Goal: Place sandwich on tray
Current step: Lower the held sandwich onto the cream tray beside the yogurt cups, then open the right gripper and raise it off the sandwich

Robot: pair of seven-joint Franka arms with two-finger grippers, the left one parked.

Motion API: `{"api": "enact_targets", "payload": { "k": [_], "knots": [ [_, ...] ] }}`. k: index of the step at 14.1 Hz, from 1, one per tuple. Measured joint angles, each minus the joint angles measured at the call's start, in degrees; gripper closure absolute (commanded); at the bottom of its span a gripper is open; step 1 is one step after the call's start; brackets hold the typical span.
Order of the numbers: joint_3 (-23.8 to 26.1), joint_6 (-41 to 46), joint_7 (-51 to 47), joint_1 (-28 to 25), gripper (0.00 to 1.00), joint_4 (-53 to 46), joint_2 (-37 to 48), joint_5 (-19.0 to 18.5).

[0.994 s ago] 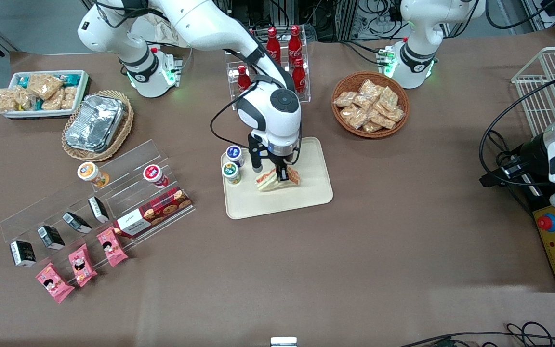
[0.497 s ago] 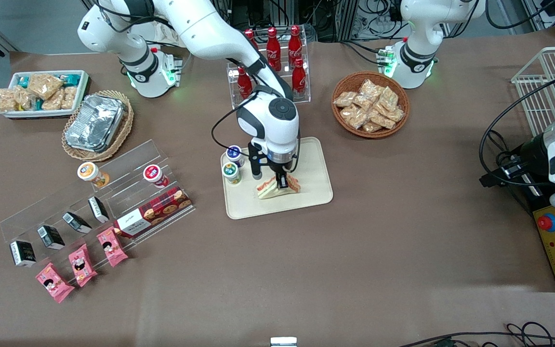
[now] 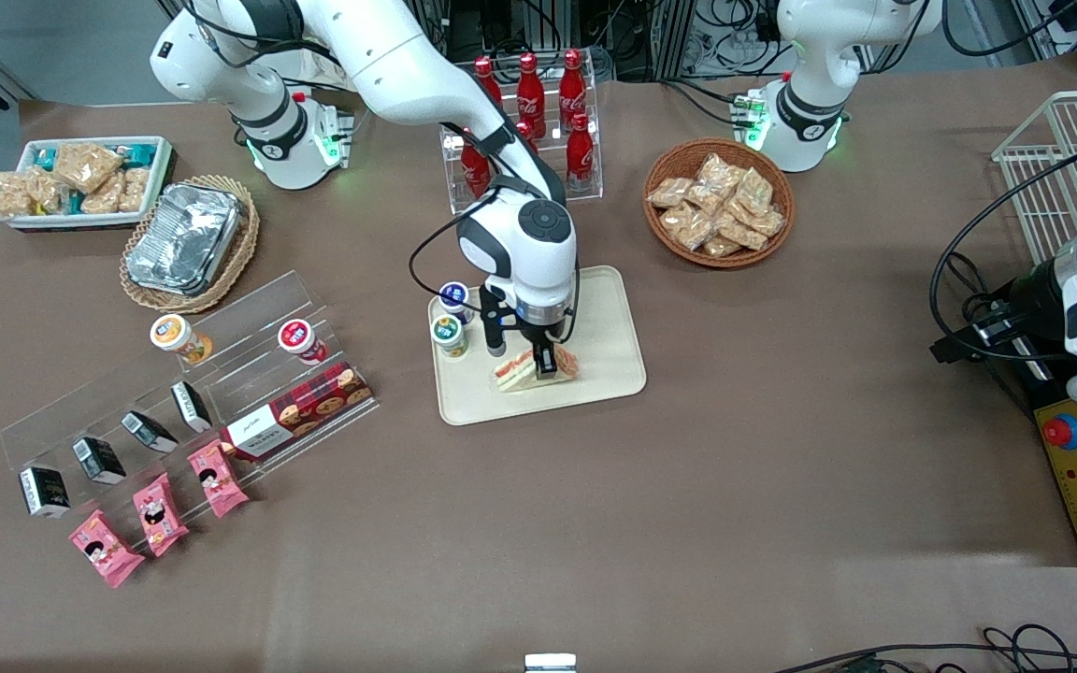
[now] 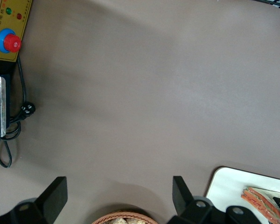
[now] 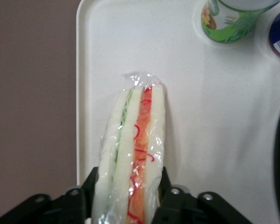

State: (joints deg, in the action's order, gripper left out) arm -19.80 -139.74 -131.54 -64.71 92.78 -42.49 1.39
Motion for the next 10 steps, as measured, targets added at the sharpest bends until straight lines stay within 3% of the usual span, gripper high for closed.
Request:
{"api": "enact_targets", "payload": {
  "k": [6, 10],
  "knots": [
    [-0.2, 1.0, 1.0, 0.9, 0.00, -0.7, 0.8, 0.0],
    [-0.2, 9.0, 6.9, 1.5, 0.00, -1.7, 3.9, 0.0]
  ]
}}
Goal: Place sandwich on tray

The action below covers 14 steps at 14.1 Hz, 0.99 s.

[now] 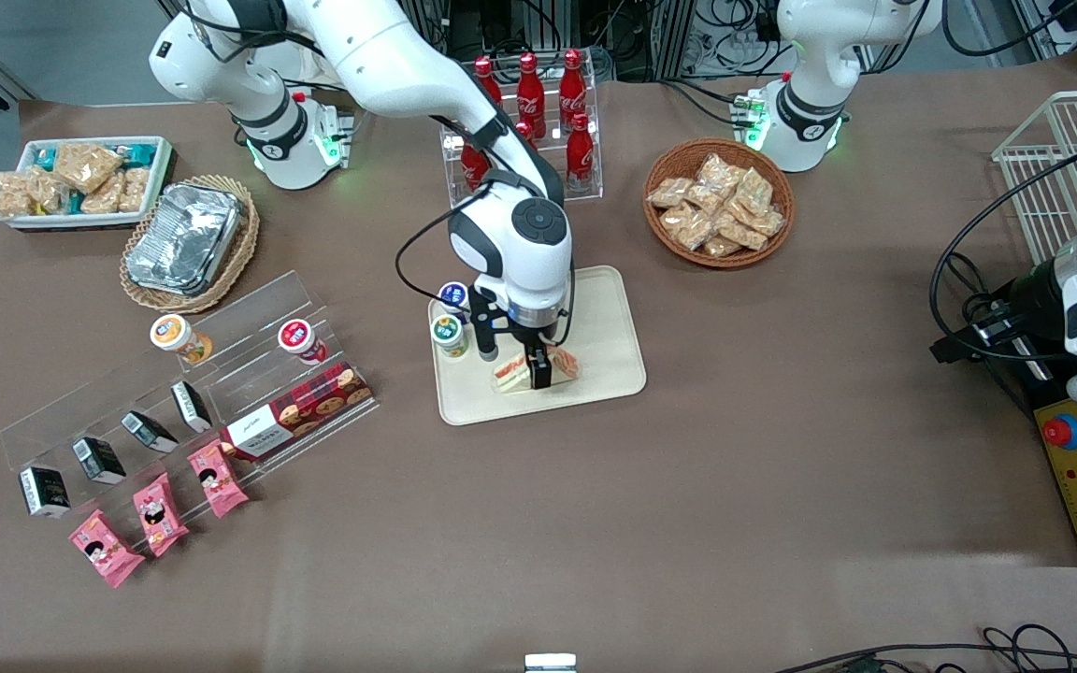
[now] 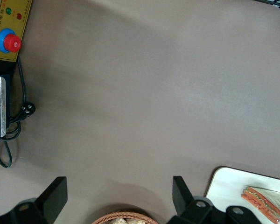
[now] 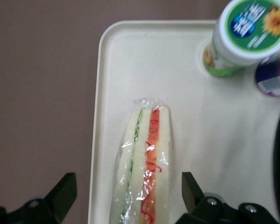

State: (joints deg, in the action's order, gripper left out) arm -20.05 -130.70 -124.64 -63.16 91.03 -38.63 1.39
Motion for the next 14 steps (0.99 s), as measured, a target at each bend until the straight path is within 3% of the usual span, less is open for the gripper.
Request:
{"api": "enact_targets", "payload": {
  "k": [5, 9, 11, 14],
  "knots": [
    [-0.2, 14.8, 14.5, 0.2, 0.00, -0.4, 9.0, -0.1],
    [-0.8, 28.5, 39.2, 1.1, 0.00, -0.5, 17.3, -2.0],
    [-1.1, 34.8, 46.9, 2.5, 0.00, -0.6, 21.5, -2.5],
    [-1.2, 39.1, 61.2, 5.0, 0.00, -0.8, 28.2, -3.0]
  ]
}}
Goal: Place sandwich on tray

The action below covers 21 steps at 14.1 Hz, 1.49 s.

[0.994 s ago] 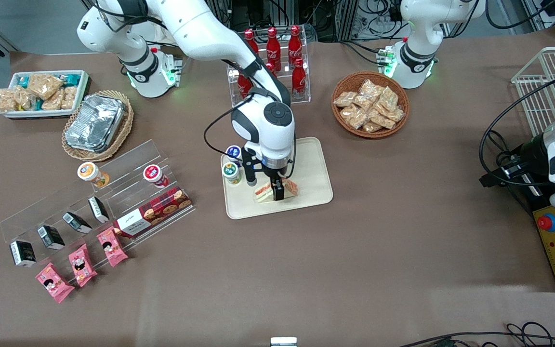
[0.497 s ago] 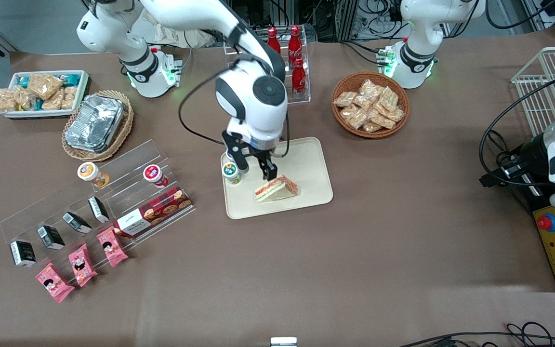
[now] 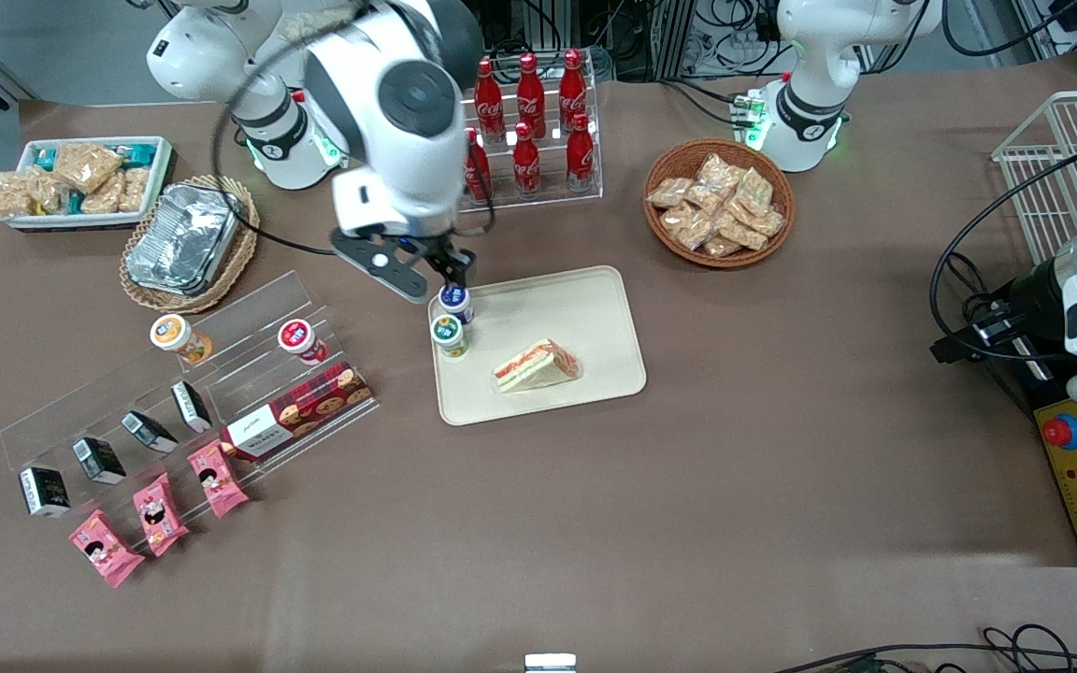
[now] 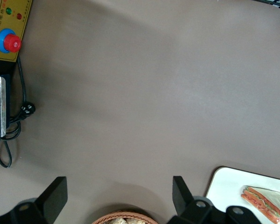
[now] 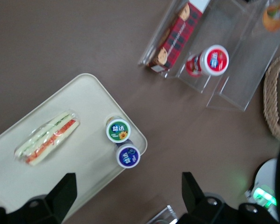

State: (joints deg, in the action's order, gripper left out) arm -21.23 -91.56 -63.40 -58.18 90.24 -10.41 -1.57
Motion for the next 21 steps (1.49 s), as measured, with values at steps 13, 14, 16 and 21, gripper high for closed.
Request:
{"api": "enact_targets", "payload": {
  "k": [13, 14, 16, 21],
  "knots": [
    [13.6, 1.7, 43.5, 36.8, 0.00, 3.5, 14.5, -2.6],
    [16.2, 0.3, 44.4, 41.1, 0.00, 3.8, 14.4, -2.6],
    [21.1, -2.3, 46.8, 49.5, 0.00, 4.0, 13.7, -2.6],
    [21.8, -7.1, 57.7, 54.7, 0.00, 3.7, 10.2, -2.6]
  ]
}}
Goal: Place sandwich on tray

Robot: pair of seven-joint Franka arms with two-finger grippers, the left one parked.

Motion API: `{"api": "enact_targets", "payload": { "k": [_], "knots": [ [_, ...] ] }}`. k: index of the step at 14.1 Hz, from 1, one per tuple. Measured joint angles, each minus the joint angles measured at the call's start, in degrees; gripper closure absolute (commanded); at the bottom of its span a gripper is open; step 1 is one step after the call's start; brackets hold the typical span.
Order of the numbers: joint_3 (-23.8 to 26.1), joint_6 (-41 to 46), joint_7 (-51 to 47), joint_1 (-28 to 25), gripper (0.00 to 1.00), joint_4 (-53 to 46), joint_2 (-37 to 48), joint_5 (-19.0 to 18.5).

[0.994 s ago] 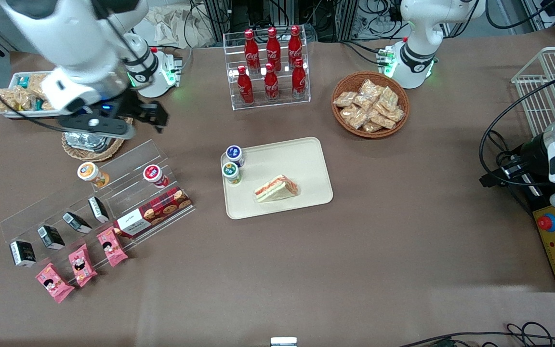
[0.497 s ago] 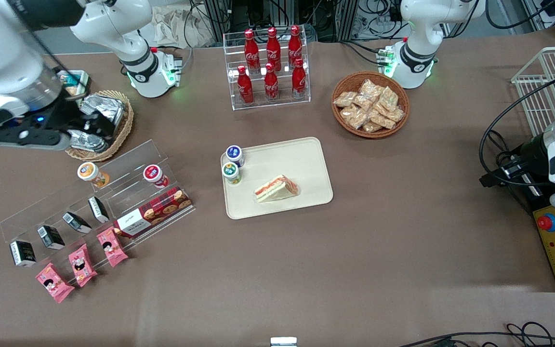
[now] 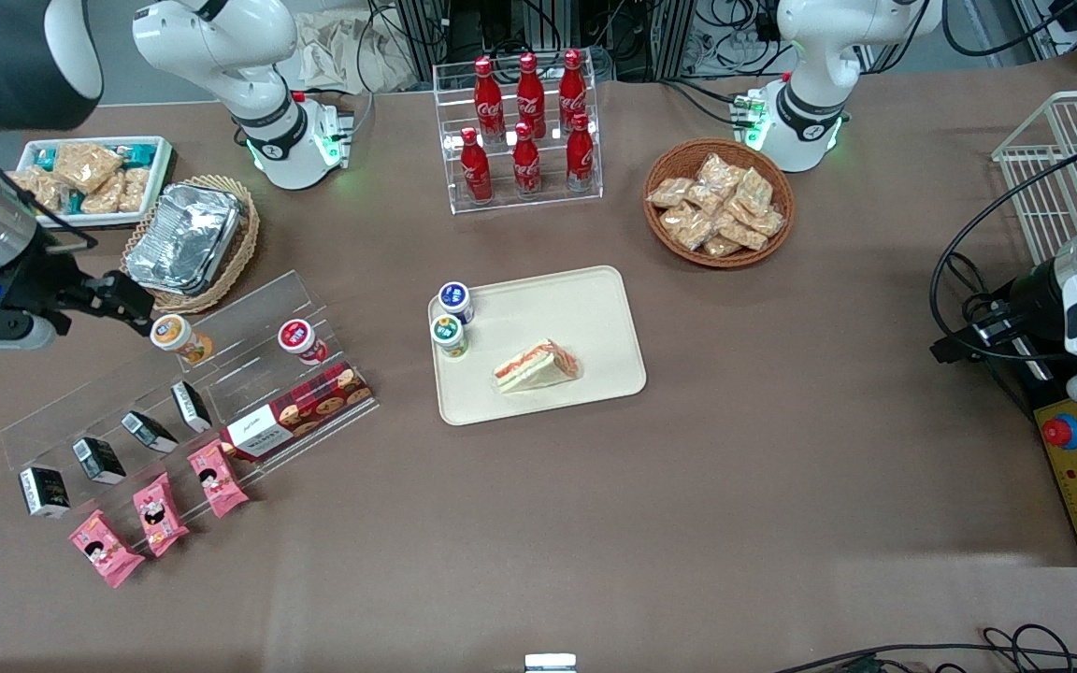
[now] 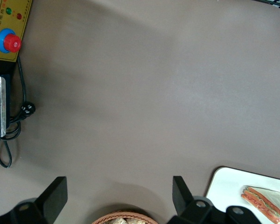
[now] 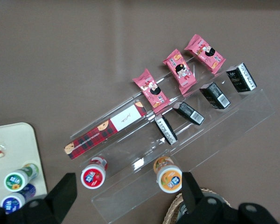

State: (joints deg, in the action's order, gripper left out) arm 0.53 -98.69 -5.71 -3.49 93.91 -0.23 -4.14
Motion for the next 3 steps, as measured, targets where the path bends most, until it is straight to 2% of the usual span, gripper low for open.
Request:
{"api": "enact_targets", "payload": {
  "k": [3],
  "knots": [
    [-0.5, -0.4, 6.3, 1.0, 0.00, -1.3, -1.8, 0.0]
  ]
}}
